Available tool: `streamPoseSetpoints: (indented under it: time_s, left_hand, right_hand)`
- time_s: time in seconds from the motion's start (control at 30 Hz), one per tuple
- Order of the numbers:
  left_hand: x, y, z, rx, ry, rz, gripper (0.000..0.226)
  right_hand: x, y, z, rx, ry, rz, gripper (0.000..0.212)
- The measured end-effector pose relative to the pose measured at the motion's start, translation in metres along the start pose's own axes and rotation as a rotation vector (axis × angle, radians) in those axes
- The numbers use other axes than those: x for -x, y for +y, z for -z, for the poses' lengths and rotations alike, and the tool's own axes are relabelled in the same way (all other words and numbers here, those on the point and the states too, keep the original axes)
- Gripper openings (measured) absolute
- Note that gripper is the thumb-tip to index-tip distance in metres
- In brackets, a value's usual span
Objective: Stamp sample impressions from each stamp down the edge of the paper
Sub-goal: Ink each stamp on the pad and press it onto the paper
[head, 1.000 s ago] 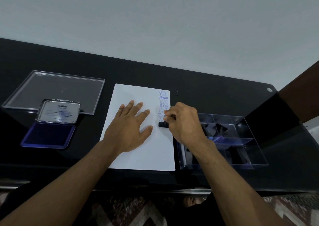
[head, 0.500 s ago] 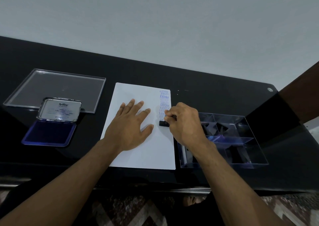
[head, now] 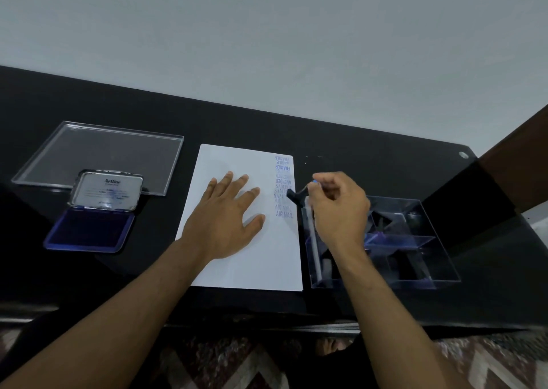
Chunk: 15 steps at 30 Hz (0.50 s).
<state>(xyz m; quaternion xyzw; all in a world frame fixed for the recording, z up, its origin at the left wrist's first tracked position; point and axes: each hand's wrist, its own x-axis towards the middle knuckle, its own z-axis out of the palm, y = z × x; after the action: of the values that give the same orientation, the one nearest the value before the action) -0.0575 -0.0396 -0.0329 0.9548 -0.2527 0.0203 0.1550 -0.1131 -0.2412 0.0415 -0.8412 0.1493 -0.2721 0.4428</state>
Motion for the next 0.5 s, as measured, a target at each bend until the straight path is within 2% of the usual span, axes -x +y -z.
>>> streamPoseSetpoints:
  time_s: [0.13, 0.5]
  left_hand:
    - [0.0002, 0.0008, 0.0003, 0.002, 0.006, -0.005, 0.079]
    - [0.0006, 0.0011, 0.0016, 0.007, 0.002, -0.004, 0.079]
  right_hand:
    - [0.0002, -0.0014, 0.0000, -0.181, 0.015, -0.211, 0.013]
    - [0.0020, -0.0047, 0.0030, -0.205, 0.007, -0.244, 0.012]
